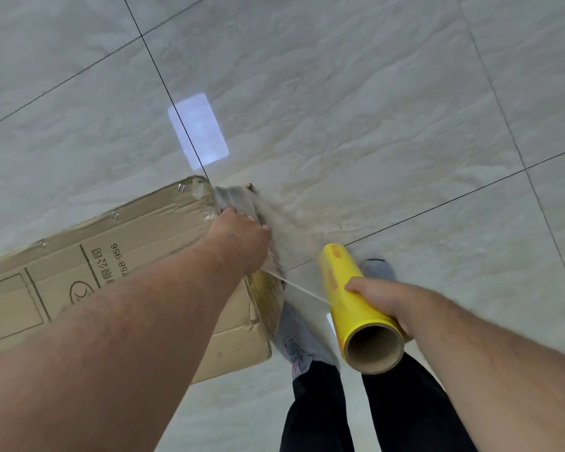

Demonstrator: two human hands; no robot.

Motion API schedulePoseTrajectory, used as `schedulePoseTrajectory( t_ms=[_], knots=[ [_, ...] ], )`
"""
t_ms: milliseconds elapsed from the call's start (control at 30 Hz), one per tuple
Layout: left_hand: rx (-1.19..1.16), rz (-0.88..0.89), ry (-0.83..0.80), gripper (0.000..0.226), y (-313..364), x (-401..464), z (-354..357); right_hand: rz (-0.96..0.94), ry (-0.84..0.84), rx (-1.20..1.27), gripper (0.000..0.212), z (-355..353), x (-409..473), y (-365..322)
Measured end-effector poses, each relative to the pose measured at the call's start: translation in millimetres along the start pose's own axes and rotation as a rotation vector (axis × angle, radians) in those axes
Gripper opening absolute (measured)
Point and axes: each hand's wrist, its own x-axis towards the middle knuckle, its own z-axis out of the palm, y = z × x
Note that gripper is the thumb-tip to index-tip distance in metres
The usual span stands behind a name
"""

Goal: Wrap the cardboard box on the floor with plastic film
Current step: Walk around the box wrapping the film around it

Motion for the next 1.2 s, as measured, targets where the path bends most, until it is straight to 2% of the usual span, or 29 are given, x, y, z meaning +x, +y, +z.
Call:
schedulePoseTrajectory(
  t_ms=[167, 300, 467, 633, 733, 767, 900, 967, 1100, 1200],
  knots=[
    [0.069, 0.030, -0.065, 0.040, -0.7, -1.3, -1.3, -0.007, -0.050, -0.109, 0.079, 25.3, 3.9, 2.3],
    [0.033, 0.064, -0.048, 0.031, 4.5, -2.4, 10.1, 0.001, -0.067, -0.096, 0.082, 45.8, 7.2, 6.0],
    [-0.063, 0.099, -0.010, 0.019, 12.5, -0.5, 16.2, 0.059, -0.106, 0.103, 0.091, 50.1, 18.0, 18.3],
    [-0.062, 0.075, -0.011, 0.019, 13.4, -2.8, 12.1, 0.106, -0.166, 0.327, 0.069, 49.4, 24.4, 28.7],
    [-0.111, 0.045, -0.017, 0.033, 18.8, -6.5, 6.0, 0.088, -0.175, 0.399, 0.067, 51.1, 27.3, 38.5],
    [-0.122, 0.037, -0.033, 0.041, 22.7, -7.7, 5.2, 0.083, -0.169, 0.401, 0.072, 53.4, 27.8, 42.8],
    [0.005, 0.016, -0.167, 0.057, 41.9, -8.8, 6.7, 0.015, -0.081, 0.319, 0.122, 57.8, 38.4, 59.7],
    [0.087, 0.026, -0.204, 0.057, 48.4, -11.4, 7.1, 0.013, -0.048, 0.268, 0.129, 60.0, 36.6, 62.0],
    [0.215, 0.069, -0.244, 0.059, 46.7, -18.5, 14.0, -0.021, 0.012, 0.147, 0.108, 74.8, 17.0, 49.0],
    [0.143, 0.125, -0.207, 0.054, 45.5, -21.7, 18.5, -0.010, 0.009, 0.108, 0.108, 90.8, 15.5, 41.2]
  ],
)
